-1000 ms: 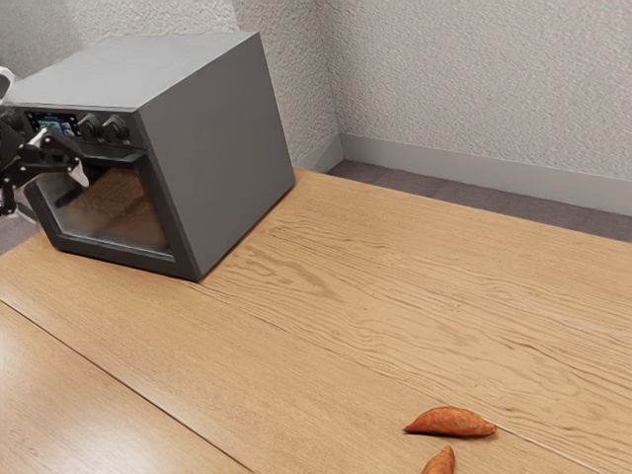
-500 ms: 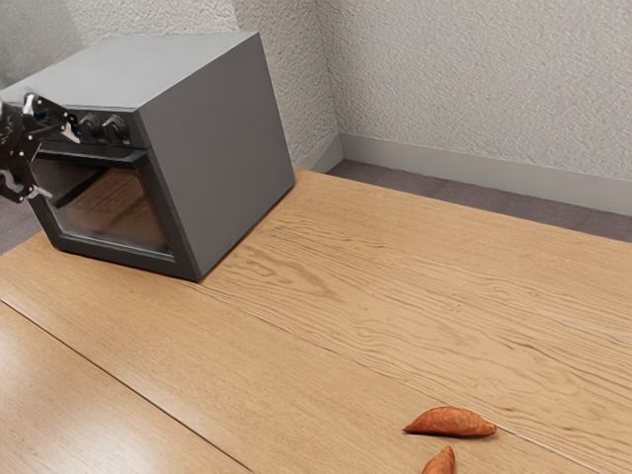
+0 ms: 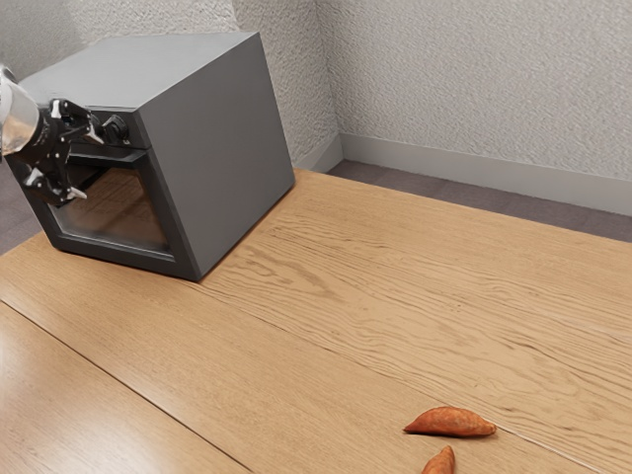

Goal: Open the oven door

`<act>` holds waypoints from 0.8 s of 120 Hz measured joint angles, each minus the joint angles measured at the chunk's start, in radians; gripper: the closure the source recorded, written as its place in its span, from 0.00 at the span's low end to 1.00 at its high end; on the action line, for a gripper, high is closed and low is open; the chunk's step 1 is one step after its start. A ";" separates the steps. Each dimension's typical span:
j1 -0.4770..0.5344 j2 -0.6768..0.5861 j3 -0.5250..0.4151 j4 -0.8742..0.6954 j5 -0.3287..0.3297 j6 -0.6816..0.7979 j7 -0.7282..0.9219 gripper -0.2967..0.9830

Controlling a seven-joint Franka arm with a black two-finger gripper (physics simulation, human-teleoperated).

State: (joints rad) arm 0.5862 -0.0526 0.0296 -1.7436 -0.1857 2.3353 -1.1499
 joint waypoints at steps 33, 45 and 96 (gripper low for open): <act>0.060 -0.066 -0.051 -0.107 0.006 0.068 -0.055 0.23; 0.061 -0.058 -0.070 -0.104 0.007 0.087 -0.070 0.23; 0.063 -0.010 -0.077 -0.113 0.007 0.130 -0.110 0.23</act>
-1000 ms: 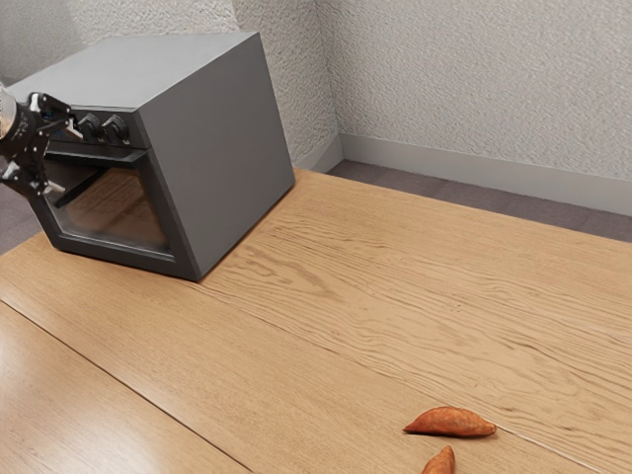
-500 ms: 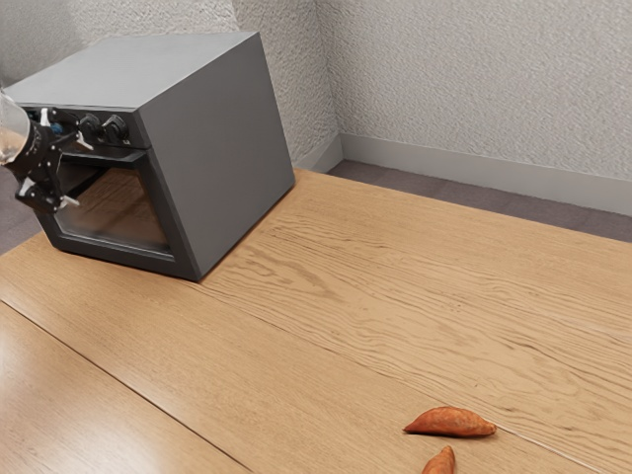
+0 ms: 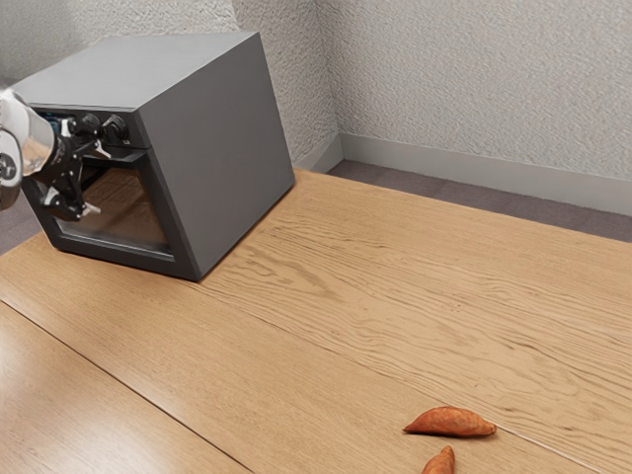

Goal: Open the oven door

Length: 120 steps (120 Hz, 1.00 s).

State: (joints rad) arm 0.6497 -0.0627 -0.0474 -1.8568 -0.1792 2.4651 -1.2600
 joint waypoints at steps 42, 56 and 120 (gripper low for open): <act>0.001 0.037 0.001 0.001 0.005 0.021 -0.025 0.23; 0.015 -0.006 -0.002 -0.064 -0.004 0.030 -0.029 0.23; 0.465 -0.601 -0.459 -0.617 -0.134 0.104 -0.032 0.24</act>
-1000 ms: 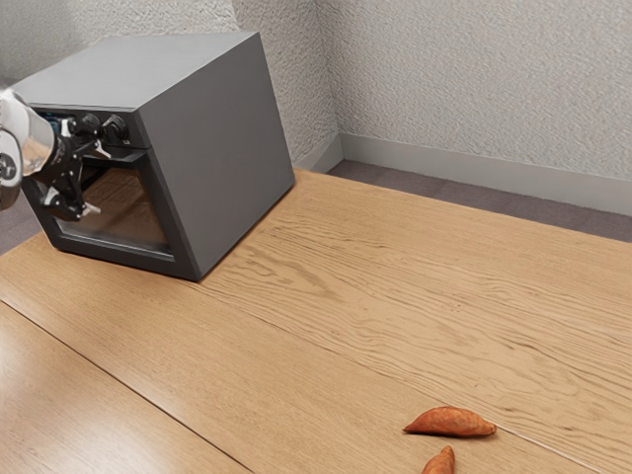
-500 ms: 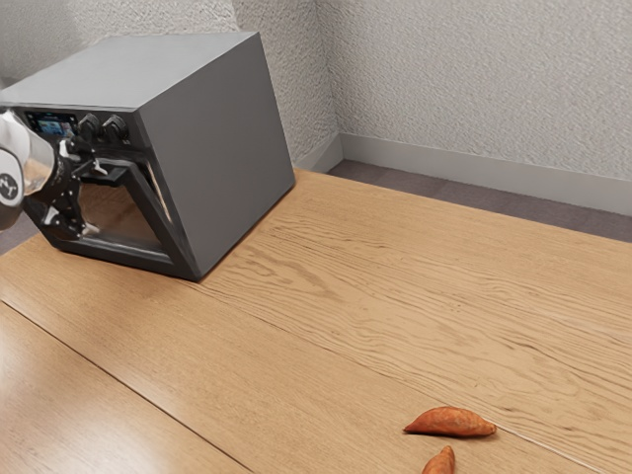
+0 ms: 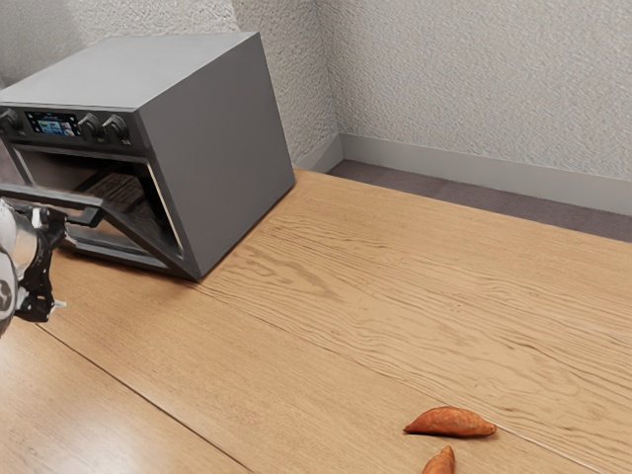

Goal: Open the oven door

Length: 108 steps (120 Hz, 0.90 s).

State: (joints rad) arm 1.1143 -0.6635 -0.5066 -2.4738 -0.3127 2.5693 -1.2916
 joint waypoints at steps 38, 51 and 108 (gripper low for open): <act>-0.896 0.352 0.431 0.713 0.309 -0.452 -0.024 0.23; -1.275 0.394 0.666 0.805 0.364 -0.699 0.014 0.23; -1.386 0.300 0.668 0.772 0.232 -1.050 0.308 0.23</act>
State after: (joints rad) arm -0.2712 -0.3636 0.1617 -1.7020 -0.0809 1.5197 -0.9840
